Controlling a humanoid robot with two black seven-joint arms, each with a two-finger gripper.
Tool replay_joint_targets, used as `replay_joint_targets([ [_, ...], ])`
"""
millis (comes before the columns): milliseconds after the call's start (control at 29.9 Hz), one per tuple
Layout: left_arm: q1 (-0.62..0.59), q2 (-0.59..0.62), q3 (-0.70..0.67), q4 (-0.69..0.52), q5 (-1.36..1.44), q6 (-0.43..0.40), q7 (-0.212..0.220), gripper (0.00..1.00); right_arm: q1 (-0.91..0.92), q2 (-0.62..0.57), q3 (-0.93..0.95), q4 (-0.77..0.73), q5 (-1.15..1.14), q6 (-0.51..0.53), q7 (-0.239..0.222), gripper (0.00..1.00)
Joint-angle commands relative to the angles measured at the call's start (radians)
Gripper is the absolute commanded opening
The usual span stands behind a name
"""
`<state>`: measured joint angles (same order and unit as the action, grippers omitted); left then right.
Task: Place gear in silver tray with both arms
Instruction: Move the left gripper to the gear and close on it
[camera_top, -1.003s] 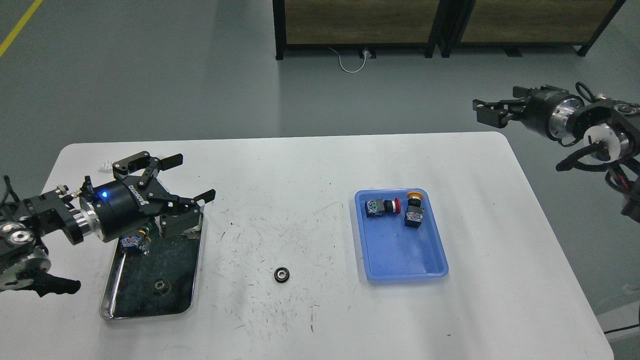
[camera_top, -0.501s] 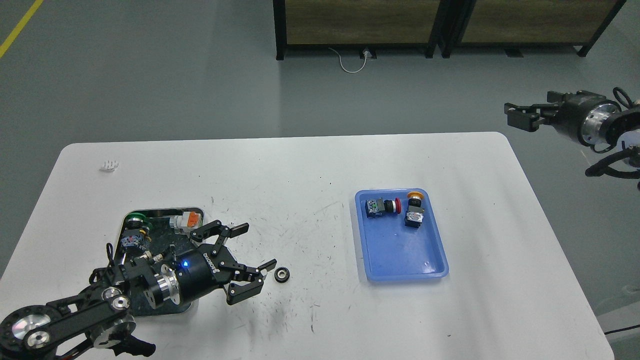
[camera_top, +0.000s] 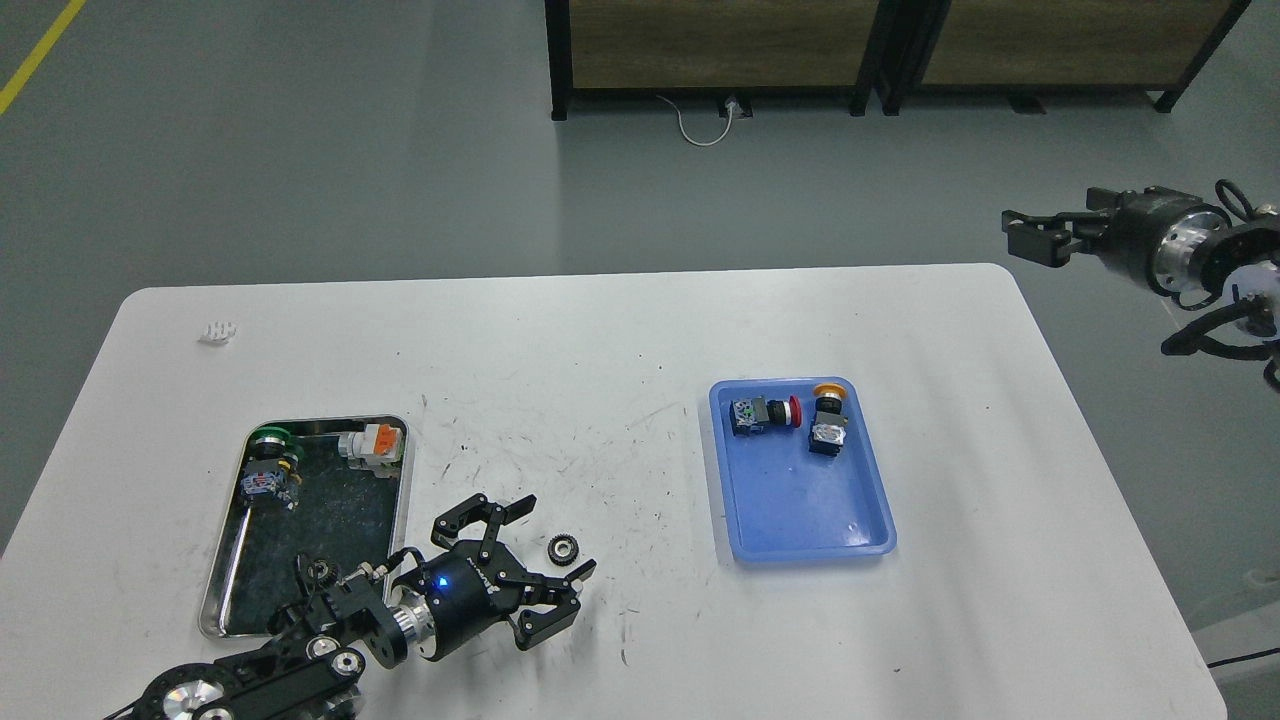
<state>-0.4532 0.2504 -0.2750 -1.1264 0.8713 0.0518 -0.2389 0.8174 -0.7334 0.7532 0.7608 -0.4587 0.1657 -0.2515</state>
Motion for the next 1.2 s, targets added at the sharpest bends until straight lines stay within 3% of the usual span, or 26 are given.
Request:
replay_joint_targets([
  [0,-0.001,-0.019,0.028,0.043,0.006,0.028,-0.028,0.98,-0.001,-0.001,0.000,0.000,0.000,0.000,0.000,0.98],
  [201,-0.002,-0.068,0.059,0.094,0.006,0.085,-0.033,0.98,-0.001,0.000,0.000,0.000,0.000,0.000,0.000,0.98],
  [602,-0.004,-0.111,0.060,0.126,-0.023,0.109,-0.026,0.93,-0.003,-0.003,0.000,0.002,0.000,0.001,0.000,0.98],
  [668,-0.004,-0.111,0.060,0.128,-0.031,0.109,-0.026,0.86,-0.003,-0.003,0.000,0.002,0.000,0.001,0.000,0.98],
  [1003,-0.001,-0.103,0.062,0.129,-0.031,0.106,-0.025,0.67,-0.007,-0.001,0.000,0.003,0.000,0.001,0.001,0.98],
  [1170,-0.002,-0.103,0.065,0.129,-0.031,0.106,-0.013,0.45,-0.007,-0.003,0.002,0.003,0.000,0.001,0.001,0.98],
])
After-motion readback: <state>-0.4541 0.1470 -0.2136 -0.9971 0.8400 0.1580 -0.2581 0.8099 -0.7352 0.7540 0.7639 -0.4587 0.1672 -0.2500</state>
